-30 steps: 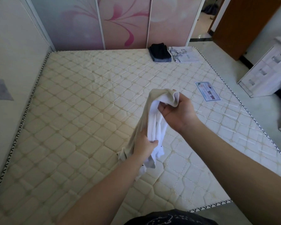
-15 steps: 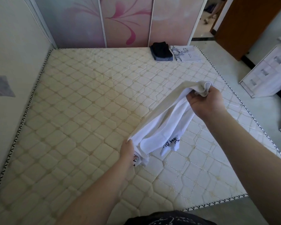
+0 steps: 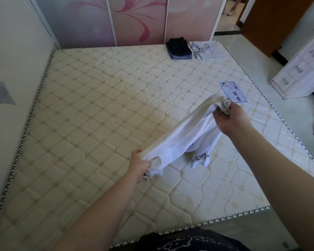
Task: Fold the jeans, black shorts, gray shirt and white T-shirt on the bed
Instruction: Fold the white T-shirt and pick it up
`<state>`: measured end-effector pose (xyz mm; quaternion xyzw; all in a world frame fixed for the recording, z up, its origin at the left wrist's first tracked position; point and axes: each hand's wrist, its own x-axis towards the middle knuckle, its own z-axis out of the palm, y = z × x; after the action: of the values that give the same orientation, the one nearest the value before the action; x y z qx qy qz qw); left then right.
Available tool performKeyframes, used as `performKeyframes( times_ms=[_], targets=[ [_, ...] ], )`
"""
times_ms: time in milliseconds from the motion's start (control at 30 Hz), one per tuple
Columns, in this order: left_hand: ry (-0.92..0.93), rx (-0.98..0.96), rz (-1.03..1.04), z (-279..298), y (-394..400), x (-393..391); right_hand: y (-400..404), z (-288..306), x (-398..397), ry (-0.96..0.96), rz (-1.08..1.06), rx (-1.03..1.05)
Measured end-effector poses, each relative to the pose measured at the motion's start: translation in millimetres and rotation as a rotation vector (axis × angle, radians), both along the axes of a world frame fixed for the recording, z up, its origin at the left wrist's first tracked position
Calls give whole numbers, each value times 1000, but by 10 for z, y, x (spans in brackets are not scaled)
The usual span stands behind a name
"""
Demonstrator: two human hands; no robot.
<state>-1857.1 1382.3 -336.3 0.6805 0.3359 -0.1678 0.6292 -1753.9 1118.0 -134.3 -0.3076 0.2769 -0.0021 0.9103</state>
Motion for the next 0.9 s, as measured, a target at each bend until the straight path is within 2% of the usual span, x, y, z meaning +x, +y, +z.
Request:
performKeyframes(
  times_ms=[100,233,300,333,433,533,700,767,900],
  targets=[
    [0,178,-29,-76,142,-135,-133,-50,12,91,27,-170],
    [199,371,82,-179,362,-221,-397,-230,-47,233,158,-439],
    [241,308,90,-215,428,-236,-508,-365,-122,325,203,-565],
    [250,207,103,-218,421,-256,-556,-440,-163,359,236,-660],
    [246,-79,223,-208,357,-317,-703,-708,-304,411,384,-1076],
    [227,-71,241,-234,313,-311,-849,-947,-456,507,505,-1395],
    [214,-101,213,-194,229,-302,-1111,-1248,-588,468,466,-1407],
    [187,-134,156,-128,171,-315,-1252,-1357,-606,401,552,-1385],
    [171,-217,46,2,-25,-392,-1528,-1477,-720,187,835,-1148]
  ],
)
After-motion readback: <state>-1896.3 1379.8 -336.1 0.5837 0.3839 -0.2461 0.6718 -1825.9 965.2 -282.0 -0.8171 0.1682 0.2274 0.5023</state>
